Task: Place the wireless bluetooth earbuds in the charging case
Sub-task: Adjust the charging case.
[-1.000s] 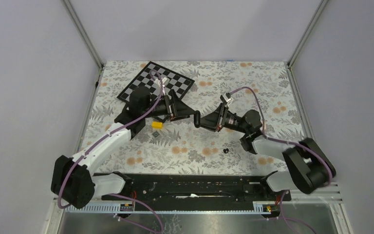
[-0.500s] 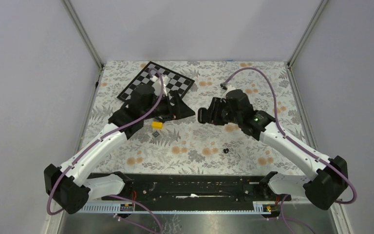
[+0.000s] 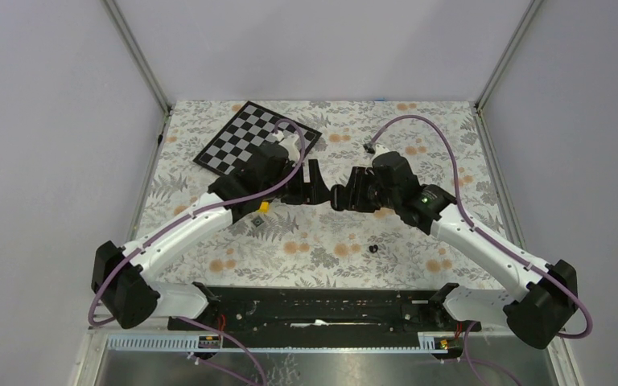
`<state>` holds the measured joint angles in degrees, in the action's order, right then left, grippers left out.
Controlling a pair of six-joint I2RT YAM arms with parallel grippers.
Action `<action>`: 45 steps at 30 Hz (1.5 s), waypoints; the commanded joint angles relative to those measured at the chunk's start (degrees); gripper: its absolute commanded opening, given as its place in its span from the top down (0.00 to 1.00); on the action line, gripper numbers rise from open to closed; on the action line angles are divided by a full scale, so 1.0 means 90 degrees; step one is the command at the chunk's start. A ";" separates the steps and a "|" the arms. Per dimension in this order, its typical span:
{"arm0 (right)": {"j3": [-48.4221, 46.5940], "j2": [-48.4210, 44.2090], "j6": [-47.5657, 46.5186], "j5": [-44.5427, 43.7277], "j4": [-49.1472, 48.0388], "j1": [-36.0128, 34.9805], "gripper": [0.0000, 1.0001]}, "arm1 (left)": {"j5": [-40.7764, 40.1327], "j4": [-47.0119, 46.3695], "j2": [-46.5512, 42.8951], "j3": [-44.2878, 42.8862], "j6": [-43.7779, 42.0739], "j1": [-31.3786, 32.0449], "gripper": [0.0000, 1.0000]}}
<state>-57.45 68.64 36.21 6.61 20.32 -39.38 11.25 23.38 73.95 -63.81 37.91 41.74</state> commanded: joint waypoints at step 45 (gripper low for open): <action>0.1605 -0.1570 0.1012 0.2456 -0.3086 0.0985 1.00 | 0.4624 -0.2346 -0.1591 0.1399 0.0732 -0.2372 0.14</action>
<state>-44.80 56.69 40.45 18.65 5.96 -32.34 38.04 15.55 61.63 -54.41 39.33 20.75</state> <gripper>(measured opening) 0.391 0.838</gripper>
